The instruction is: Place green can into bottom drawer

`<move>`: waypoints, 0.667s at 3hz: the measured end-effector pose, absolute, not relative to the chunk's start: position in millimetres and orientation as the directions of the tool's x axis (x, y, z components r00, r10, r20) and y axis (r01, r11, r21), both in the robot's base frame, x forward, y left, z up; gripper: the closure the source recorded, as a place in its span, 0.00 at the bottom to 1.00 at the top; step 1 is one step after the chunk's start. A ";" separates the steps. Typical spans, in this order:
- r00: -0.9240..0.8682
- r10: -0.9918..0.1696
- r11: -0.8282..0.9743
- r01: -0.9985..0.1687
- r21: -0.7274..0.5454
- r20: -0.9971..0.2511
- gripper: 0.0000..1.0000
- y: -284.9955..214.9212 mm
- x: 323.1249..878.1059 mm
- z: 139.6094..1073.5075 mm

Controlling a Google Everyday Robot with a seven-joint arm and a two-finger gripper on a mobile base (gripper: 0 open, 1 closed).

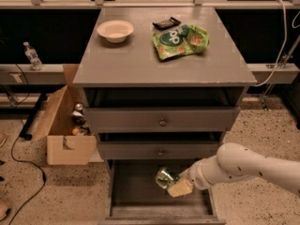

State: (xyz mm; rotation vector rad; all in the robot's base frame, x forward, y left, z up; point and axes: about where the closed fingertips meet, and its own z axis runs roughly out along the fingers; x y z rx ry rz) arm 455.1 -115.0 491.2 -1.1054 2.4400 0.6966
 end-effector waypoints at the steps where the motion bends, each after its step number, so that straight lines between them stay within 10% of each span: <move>1: -0.650 -0.575 0.594 -0.749 0.292 -0.498 1.00 -115.4 462.3 437.3; 2: -0.677 -0.543 0.613 -0.724 0.316 -0.497 1.00 -112.9 471.3 383.2</move>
Offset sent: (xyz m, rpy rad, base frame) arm 0.0285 0.0032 -0.1767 0.0331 0.0600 -0.1084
